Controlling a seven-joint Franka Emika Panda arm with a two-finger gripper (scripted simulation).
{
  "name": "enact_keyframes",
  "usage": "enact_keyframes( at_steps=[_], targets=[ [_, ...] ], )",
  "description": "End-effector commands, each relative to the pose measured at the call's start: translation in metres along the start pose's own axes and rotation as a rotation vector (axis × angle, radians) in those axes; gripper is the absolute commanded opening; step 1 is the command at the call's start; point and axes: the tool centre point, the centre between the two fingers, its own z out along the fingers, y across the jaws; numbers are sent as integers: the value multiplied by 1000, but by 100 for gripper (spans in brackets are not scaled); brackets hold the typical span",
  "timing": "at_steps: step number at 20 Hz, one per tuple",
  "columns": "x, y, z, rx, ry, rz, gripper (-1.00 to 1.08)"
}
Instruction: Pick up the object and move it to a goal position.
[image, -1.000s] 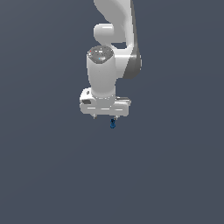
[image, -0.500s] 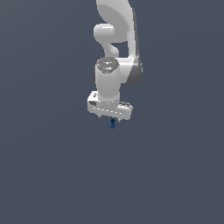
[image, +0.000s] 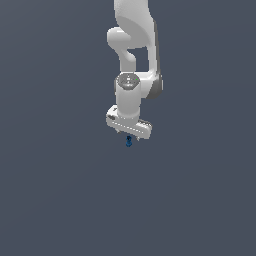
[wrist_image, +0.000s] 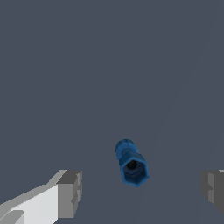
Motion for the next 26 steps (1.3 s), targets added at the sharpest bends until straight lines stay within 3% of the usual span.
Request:
enact_keyframes(
  at_steps=[1, 11, 26],
  targets=[
    [-5, 0, 5, -1, 0, 26, 100],
    [-9, 0, 12, -2, -1, 43, 100],
    [-10, 0, 60, -2, -1, 47, 100]
  ],
)
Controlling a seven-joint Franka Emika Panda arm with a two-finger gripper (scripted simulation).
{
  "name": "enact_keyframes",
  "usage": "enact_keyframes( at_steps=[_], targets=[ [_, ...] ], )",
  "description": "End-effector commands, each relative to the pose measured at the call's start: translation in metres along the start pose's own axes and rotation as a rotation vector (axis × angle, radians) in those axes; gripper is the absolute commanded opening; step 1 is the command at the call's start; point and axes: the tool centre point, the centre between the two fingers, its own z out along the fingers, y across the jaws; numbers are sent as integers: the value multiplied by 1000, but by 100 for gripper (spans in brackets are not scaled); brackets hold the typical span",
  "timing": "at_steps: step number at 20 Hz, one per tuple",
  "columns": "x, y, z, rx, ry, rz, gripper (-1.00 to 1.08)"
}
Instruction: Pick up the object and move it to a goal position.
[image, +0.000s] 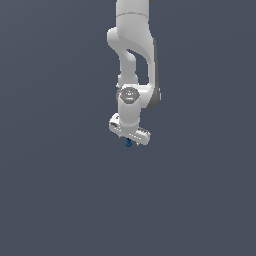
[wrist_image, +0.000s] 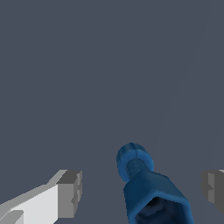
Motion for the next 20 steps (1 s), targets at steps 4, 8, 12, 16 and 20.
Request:
enact_keyframes(
  at_steps=[4, 8, 12, 16, 20],
  targets=[
    [0, 0, 1, 1, 1, 0, -100],
    [0, 0, 1, 1, 1, 0, -100],
    [1, 0, 1, 1, 2, 1, -100],
    [2, 3, -6, 1, 2, 1, -100],
    [6, 9, -21, 1, 2, 1, -100]
  ],
)
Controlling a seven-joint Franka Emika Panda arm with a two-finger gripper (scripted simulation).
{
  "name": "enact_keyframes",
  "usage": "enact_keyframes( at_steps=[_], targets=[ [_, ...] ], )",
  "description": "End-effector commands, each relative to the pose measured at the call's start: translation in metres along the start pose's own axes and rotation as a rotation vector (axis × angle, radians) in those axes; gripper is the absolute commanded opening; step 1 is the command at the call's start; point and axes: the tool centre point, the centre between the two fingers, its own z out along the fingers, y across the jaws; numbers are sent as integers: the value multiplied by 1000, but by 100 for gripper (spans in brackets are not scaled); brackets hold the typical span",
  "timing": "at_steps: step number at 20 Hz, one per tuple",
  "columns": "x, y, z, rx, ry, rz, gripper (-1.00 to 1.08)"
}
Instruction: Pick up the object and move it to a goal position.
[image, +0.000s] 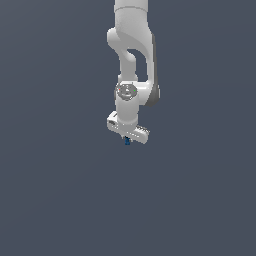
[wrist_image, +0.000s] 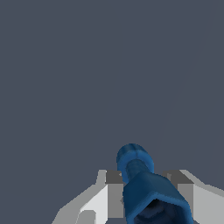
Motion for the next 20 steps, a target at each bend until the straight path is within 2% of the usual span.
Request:
enact_keyframes(
  at_steps=[1, 8, 20],
  targets=[
    [3, 5, -12, 1, 1, 1, -100],
    [15, 27, -64, 1, 1, 1, -100],
    [46, 79, -189, 1, 0, 1, -100]
  ],
)
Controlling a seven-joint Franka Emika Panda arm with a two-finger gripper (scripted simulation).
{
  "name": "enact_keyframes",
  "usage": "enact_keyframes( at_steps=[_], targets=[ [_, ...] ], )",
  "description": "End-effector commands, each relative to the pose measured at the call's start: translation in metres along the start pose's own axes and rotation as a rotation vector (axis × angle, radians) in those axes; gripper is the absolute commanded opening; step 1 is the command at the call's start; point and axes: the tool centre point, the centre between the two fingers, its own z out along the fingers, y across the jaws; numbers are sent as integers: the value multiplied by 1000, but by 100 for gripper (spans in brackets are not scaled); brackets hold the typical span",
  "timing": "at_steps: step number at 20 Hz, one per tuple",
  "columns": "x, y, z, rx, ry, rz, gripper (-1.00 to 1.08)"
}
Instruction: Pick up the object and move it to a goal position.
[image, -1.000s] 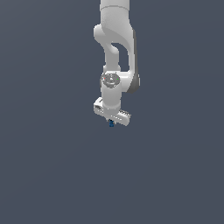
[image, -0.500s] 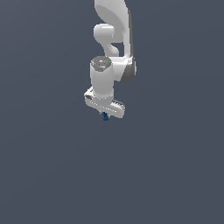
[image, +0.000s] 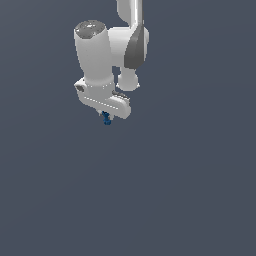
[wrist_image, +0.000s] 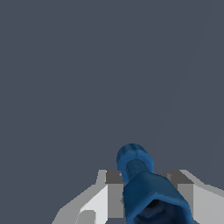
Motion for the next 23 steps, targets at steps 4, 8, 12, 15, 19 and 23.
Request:
enact_keyframes(
  at_steps=[4, 8, 12, 15, 19, 23],
  targets=[
    [14, 23, -57, 0, -1, 0, -100],
    [24, 36, -90, -1, -1, -1, -100],
    [32, 46, -115, -1, 0, -1, -100],
    [36, 51, -128, -1, 0, -1, -100],
    [40, 54, -138, -1, 0, -2, -100],
    [41, 55, -142, -1, 0, -2, -100]
  ],
)
